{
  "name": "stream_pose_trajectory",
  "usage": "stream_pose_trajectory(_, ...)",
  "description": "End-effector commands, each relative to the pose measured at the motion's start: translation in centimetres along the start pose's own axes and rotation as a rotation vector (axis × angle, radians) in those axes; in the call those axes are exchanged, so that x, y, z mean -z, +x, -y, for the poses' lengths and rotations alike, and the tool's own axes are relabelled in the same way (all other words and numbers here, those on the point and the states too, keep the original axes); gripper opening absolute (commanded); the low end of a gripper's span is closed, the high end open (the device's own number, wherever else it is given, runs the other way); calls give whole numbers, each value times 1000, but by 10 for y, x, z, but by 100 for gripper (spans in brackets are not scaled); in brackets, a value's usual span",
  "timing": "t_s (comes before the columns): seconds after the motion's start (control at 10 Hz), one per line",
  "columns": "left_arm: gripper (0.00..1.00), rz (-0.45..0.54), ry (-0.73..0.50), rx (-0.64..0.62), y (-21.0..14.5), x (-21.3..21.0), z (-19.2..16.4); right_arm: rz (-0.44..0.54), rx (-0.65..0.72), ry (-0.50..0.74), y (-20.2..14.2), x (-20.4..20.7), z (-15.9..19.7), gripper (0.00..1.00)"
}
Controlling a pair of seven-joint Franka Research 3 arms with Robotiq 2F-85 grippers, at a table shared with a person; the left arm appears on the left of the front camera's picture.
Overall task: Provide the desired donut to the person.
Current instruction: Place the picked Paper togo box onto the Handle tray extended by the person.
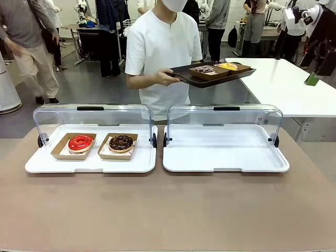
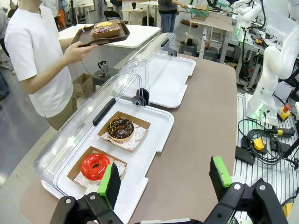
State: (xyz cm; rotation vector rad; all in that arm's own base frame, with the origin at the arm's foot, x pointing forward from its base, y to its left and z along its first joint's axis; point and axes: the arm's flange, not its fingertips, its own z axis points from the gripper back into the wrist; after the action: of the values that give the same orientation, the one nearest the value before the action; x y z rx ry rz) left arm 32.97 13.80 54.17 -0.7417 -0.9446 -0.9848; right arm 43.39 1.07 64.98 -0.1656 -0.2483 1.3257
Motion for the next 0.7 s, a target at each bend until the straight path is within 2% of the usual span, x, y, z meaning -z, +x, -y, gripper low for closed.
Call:
stream_pose_trajectory(0.0, 100, 22, -2, 20, 0, -1, -1, 4, -16, -1, 0, -1, 0, 100)
stream_pose_trajectory(0.6, 100, 22, -2, 20, 0, -1, -1, 4, -16, -1, 0, -1, 0, 100)
